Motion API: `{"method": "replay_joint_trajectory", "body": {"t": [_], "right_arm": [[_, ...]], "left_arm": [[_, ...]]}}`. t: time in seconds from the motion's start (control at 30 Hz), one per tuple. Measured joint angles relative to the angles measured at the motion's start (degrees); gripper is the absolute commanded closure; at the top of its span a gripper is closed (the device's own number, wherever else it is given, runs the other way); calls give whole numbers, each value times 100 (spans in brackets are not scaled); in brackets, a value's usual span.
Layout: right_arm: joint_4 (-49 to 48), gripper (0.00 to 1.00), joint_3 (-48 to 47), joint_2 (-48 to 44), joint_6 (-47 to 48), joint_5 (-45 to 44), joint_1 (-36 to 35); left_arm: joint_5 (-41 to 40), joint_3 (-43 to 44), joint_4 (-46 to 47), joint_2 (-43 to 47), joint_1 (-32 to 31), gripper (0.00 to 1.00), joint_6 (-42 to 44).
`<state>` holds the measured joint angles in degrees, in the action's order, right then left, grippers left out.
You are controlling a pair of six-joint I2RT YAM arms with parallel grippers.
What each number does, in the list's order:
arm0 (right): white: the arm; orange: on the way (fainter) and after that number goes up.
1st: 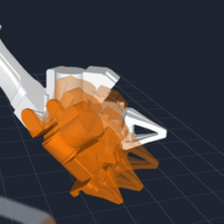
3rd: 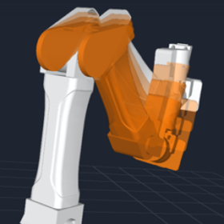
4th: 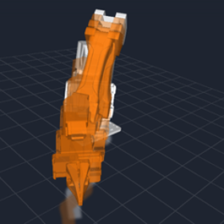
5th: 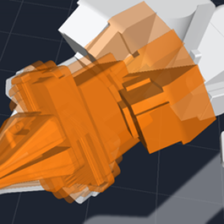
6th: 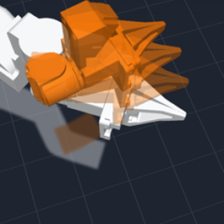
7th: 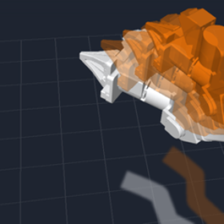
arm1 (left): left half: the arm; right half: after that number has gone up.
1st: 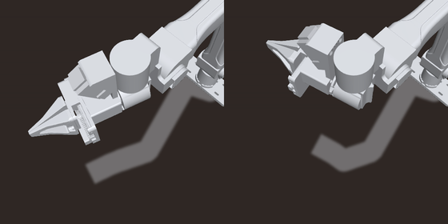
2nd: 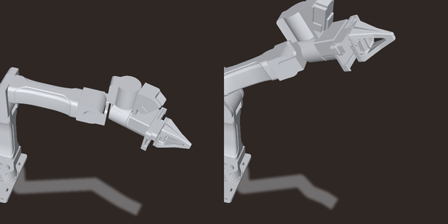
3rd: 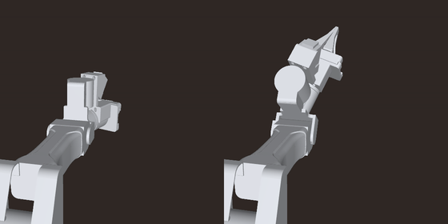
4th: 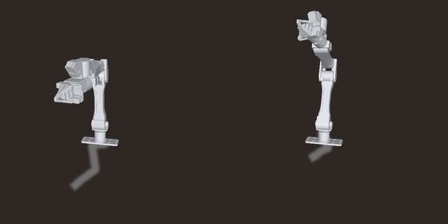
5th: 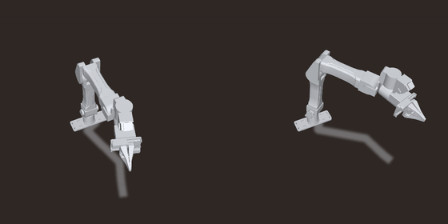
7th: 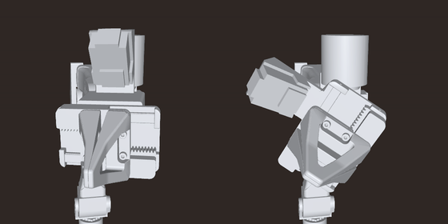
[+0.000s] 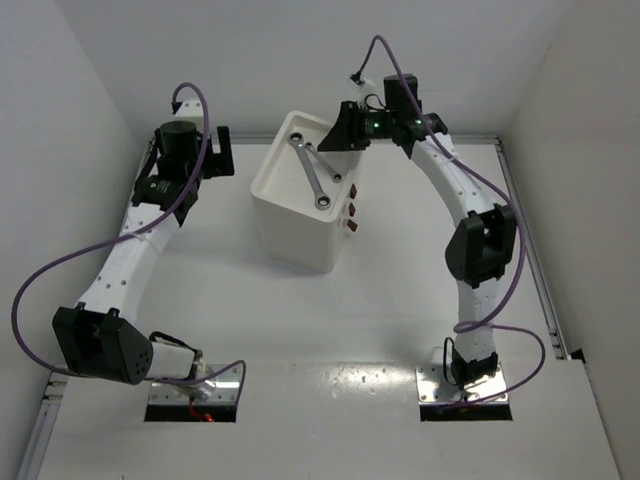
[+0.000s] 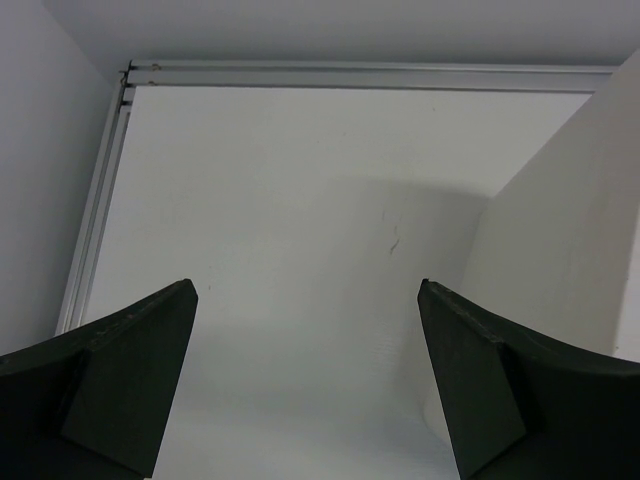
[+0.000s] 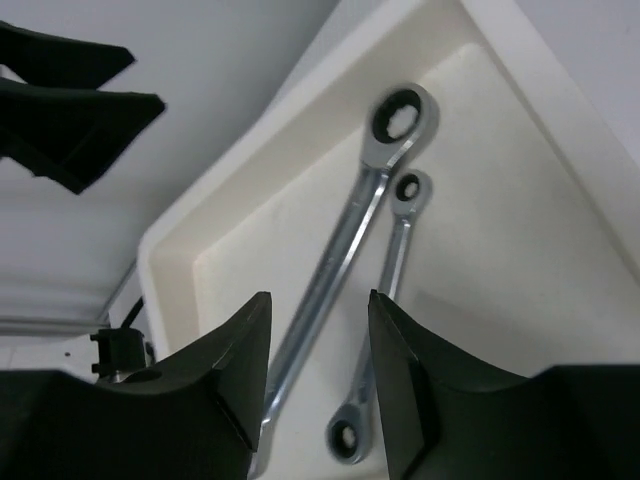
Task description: Sort the tools into containers
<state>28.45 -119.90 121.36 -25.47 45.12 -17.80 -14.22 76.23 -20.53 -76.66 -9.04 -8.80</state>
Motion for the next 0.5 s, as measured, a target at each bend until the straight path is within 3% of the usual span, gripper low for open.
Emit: {"method": "replay_joint_trajectory", "body": {"t": [0.27, 0.5], "right_arm": [[-516, 51, 409, -1401, -15, -592, 273], [-116, 41, 2046, -2640, 890, -1661, 1652]], "left_arm": [[221, 595, -219, -76, 52, 1, 195], [542, 549, -439, -133, 380, 1, 210]]}}
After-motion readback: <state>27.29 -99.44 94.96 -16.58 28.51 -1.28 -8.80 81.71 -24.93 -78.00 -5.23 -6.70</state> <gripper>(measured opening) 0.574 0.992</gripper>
